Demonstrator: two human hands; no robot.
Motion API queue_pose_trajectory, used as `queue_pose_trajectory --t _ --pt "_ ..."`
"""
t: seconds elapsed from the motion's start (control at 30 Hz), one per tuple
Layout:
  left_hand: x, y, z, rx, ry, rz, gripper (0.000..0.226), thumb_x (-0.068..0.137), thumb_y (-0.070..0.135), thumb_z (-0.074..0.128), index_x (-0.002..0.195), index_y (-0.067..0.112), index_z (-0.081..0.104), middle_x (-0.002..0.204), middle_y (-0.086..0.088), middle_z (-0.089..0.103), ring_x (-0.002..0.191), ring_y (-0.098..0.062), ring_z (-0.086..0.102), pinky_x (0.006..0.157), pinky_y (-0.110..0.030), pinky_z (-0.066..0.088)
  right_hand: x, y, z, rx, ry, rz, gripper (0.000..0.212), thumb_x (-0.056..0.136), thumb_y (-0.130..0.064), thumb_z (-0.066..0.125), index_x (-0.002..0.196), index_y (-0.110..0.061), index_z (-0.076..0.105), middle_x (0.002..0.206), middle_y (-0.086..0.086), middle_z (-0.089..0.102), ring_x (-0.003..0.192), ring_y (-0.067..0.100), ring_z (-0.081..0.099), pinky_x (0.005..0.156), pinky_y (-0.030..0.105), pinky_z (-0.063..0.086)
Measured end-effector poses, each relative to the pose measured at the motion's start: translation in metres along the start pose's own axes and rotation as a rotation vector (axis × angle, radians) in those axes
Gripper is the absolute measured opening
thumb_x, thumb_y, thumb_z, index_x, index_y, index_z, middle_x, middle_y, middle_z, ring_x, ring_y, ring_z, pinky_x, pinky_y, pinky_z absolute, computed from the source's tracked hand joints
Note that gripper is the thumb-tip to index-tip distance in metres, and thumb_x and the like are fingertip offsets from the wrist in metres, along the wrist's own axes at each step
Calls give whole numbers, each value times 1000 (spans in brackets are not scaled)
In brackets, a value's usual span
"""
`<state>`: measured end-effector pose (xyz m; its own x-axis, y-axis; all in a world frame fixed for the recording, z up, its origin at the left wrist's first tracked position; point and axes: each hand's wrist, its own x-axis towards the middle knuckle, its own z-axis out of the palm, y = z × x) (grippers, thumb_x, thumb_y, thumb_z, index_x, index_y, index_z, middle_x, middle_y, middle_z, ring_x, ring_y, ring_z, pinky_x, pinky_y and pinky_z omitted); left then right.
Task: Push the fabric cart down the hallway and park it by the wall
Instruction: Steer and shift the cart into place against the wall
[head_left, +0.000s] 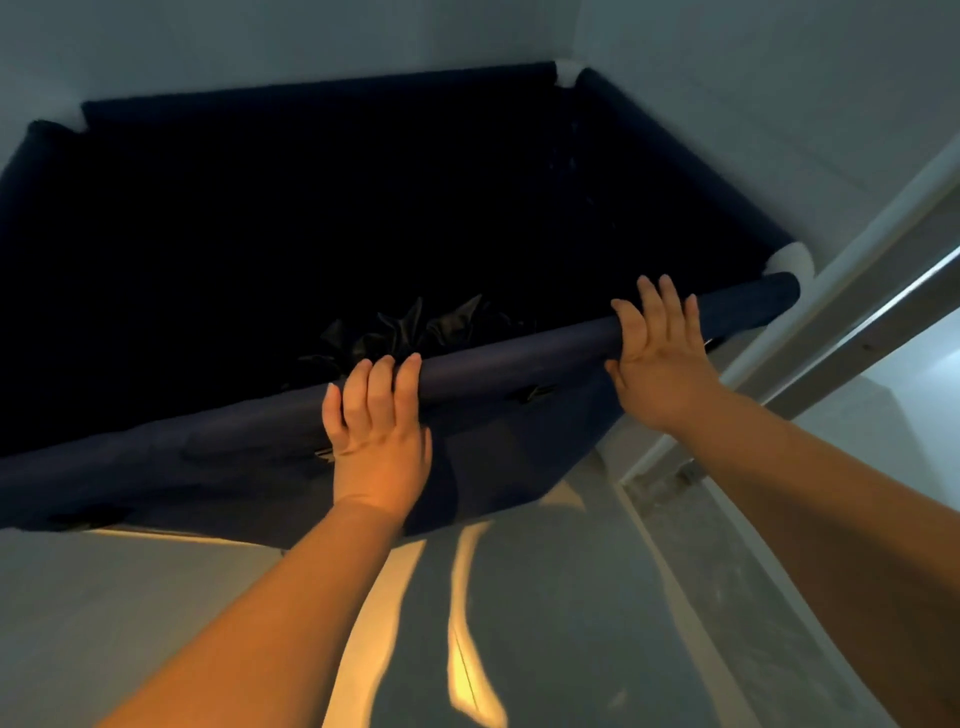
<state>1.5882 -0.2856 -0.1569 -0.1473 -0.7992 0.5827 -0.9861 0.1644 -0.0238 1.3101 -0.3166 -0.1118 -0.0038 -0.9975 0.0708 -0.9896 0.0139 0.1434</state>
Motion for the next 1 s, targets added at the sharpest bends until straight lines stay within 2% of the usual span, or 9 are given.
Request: queue_pose_trajectory --t 0.17,0.3,0.43,0.63,0.73,0.83,0.93,1.0 --pt "14 14 11 74 5 16 83 64 16 70 137 13 29 131 -9 28 124 -29 26 108 -47 7 23 14 2 25 -11 32 68 96 -32 41 149 -11 4 158 16 -9 144 33 -15 116 48 -12" --pt "23 31 24 167 -1 4 80 67 22 64 138 15 26 131 -7 26 125 -26 25 108 -44 2 41 26 3 66 -38 71 68 95 -32 43 148 -12 6 158 16 -6 144 32 -14 116 48 -10" --pt "23 30 28 176 12 -7 78 68 22 62 138 15 28 132 -7 27 125 -26 25 108 -43 2 43 27 8 94 15 56 68 93 -30 47 147 -11 11 158 18 -2 144 34 -11 116 49 -11" --pt "24 33 16 190 -104 -15 83 68 25 65 139 16 24 133 -6 25 127 -26 24 108 -44 1 43 27 9 86 -3 77 70 93 -33 46 148 -12 8 158 16 -4 144 32 -13 115 48 -12" --pt "22 28 7 189 -181 26 91 69 29 65 144 15 16 138 -8 22 130 -27 21 109 -44 -1 39 22 3 94 -39 105 70 94 -35 45 148 -12 6 158 16 -6 144 32 -14 116 48 -10" --pt "22 21 -1 144 -228 80 95 72 29 64 147 13 9 145 -11 31 134 -28 23 112 -44 3 29 3 -2 189 29 135 70 95 -29 45 148 -4 7 157 22 -2 144 36 -11 118 48 -4" --pt "23 11 -11 47 -255 156 89 77 24 61 148 11 9 148 -12 34 136 -29 28 114 -43 5 10 -35 -6 231 132 26 70 94 -27 48 147 3 12 156 26 7 144 40 -3 119 49 2" --pt "24 -2 -18 7 -257 225 84 80 21 58 149 11 11 149 -13 33 135 -30 29 114 -42 7 0 -68 -10 270 172 -88 68 94 -29 46 147 1 17 156 23 12 145 36 0 119 47 0"
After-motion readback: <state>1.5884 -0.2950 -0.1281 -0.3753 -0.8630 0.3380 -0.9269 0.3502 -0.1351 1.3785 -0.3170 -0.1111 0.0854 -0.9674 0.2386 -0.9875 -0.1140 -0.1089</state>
